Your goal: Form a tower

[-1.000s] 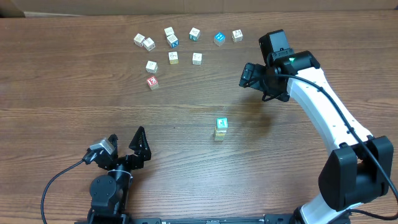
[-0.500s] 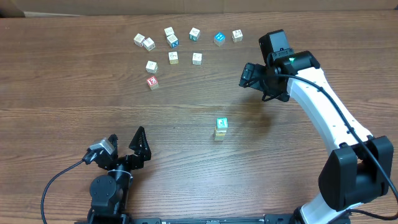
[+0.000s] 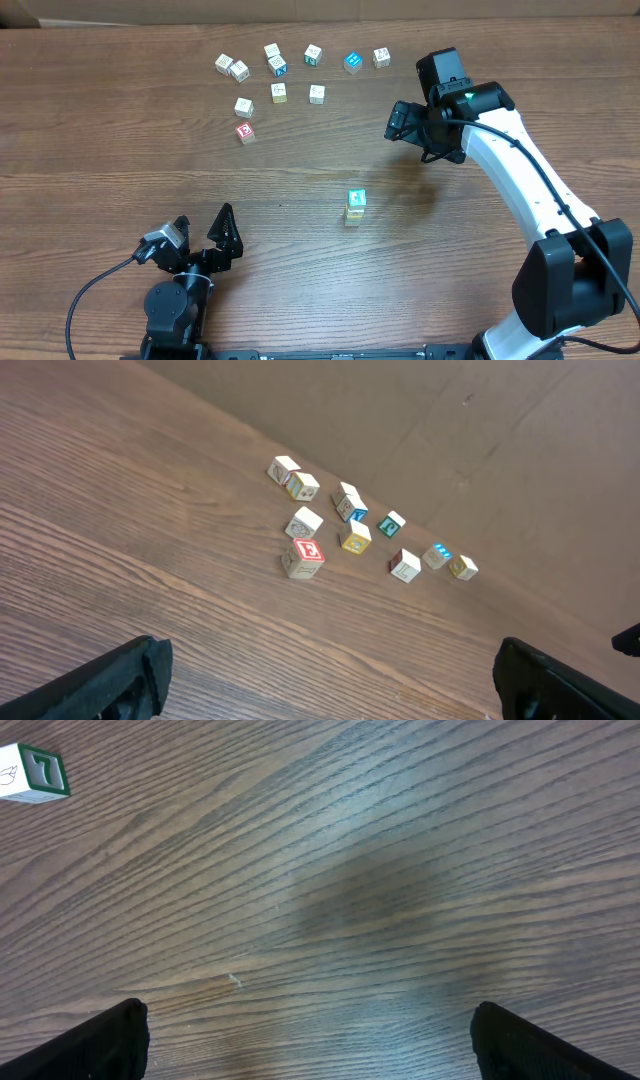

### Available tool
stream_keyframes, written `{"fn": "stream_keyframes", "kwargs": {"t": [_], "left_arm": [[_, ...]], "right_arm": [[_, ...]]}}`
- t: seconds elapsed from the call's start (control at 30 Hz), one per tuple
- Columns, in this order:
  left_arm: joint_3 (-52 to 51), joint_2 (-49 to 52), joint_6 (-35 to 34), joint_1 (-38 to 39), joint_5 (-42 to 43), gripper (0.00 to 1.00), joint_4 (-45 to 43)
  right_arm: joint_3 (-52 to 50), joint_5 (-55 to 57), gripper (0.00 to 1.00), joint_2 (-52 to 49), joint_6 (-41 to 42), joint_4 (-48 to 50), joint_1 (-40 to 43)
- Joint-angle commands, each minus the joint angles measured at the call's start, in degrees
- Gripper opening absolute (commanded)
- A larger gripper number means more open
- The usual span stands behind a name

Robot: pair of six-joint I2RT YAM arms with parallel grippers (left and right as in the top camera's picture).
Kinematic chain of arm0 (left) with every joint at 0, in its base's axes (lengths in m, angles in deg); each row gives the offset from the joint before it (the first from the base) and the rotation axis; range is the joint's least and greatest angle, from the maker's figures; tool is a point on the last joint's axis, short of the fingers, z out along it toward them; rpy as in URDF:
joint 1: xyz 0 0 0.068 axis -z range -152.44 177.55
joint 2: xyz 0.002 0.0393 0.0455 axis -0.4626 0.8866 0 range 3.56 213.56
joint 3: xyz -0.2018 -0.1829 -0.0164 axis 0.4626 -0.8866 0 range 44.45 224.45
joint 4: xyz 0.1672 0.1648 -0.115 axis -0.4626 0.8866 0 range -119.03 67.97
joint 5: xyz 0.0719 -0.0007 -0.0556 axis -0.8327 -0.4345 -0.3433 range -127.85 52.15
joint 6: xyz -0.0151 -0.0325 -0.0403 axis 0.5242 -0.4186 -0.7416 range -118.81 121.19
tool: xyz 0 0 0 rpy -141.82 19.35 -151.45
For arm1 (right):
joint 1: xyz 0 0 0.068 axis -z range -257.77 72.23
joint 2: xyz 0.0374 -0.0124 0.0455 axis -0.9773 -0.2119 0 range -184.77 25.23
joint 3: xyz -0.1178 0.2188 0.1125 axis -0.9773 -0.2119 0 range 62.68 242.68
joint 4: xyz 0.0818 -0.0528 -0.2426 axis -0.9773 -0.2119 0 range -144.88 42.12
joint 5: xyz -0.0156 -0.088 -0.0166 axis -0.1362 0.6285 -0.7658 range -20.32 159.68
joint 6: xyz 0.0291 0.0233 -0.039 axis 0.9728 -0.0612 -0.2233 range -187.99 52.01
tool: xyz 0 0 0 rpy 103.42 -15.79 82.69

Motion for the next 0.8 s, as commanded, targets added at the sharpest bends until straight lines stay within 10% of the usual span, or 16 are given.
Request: {"fn": "stream_keyframes", "kwargs": {"t": [0.0,0.3,0.77], "left_arm": [[-0.24,-0.50,9.33,0.33,-0.52,1.00,-0.17],[-0.24,-0.50,28.09,0.33,-0.31,0.99,-0.20],[-0.24,-0.50,28.22,0.33,-0.28,1.00,-0.20]], "right_arm": [[-0.13,0.61,1.00,0.04,-0.20,0.26,0.28],[-0.13,0.61,1.00,0.04,-0.17,0.26,0.28],[-0.13,0.61,1.00,0.04,-0.17,0.26,0.28]]}}
